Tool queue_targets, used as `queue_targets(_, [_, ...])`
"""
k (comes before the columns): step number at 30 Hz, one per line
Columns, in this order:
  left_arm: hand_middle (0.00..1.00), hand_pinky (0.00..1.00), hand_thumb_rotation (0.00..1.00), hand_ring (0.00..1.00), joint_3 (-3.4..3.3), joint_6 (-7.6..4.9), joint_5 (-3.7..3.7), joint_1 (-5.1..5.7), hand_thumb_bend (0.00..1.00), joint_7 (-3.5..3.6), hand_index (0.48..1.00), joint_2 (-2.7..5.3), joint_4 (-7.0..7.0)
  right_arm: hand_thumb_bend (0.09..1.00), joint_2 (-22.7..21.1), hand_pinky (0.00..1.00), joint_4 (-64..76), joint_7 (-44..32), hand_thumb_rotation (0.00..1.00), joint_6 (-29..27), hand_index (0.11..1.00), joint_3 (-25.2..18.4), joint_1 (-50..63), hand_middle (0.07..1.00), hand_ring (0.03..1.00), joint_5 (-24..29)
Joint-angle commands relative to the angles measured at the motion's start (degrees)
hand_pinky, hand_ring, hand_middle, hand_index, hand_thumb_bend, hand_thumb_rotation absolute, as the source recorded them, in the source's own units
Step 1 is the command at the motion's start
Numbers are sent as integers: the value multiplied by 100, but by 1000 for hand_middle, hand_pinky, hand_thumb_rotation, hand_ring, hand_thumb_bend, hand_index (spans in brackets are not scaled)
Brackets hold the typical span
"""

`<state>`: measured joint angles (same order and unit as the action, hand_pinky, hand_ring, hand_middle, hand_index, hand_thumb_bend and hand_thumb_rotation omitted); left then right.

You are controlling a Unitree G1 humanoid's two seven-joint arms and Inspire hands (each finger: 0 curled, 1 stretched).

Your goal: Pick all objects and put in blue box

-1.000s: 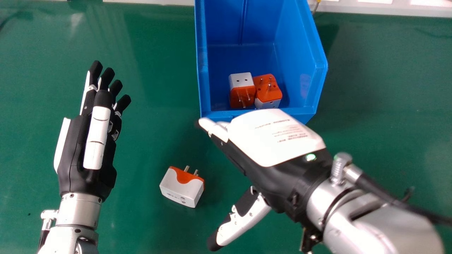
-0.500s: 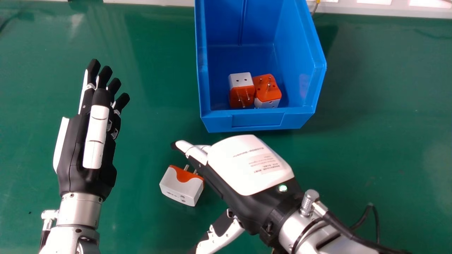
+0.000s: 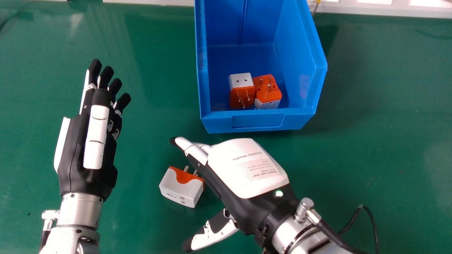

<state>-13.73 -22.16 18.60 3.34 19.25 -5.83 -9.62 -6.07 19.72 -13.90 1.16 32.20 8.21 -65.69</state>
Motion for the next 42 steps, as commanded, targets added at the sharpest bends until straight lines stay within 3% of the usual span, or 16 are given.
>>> queue_targets(1, [1000,958,826,991,11,-66,1,12,724,5,999,-3,126,757,-38,621,-134,360,286,-138,923,-39,-162,884,827,154])
queue_targets(8, [1000,955,827,990,16,1,64,60,721,-3,1000,24,204,772,-227,644,-559,699,258,-157,917,-60,-355,900,849,355])
queue_targets(12, [1000,955,822,990,14,-8,51,82,722,31,1000,7,232,775,-309,650,-785,947,249,-311,917,-73,-451,906,857,593])
queue_targets(16, [1000,956,821,991,18,24,43,119,722,11,1000,21,298,780,-430,655,-1101,1291,236,-580,915,-72,-592,909,863,764])
queue_targets(21, [1000,956,819,990,48,9,69,161,722,-6,999,103,356,789,-556,666,-1418,1581,211,-835,907,-87,-718,909,870,959])
queue_targets(28, [1000,958,813,991,164,4,-34,255,723,-160,1000,270,515,797,-705,679,-1475,1327,189,-951,900,-103,-914,909,875,1254])
queue_targets(32, [1000,956,811,990,213,58,25,302,725,-236,1000,380,617,804,-768,684,-1358,1087,177,-889,898,-120,-982,907,876,1352])
queue_targets(34, [999,953,805,987,227,77,42,312,730,-250,997,406,645,809,-745,690,-1350,1049,169,-839,897,-125,-1016,907,877,1354])
queue_targets(37, [998,950,804,986,234,57,-17,323,726,-280,995,416,657,816,-661,693,-1418,1026,161,-748,894,-96,-1120,905,875,1345])
queue_targets(42, [995,944,805,983,245,127,25,355,712,-309,992,424,738,830,-462,697,-1598,882,137,-452,890,61,-1417,902,871,1173])
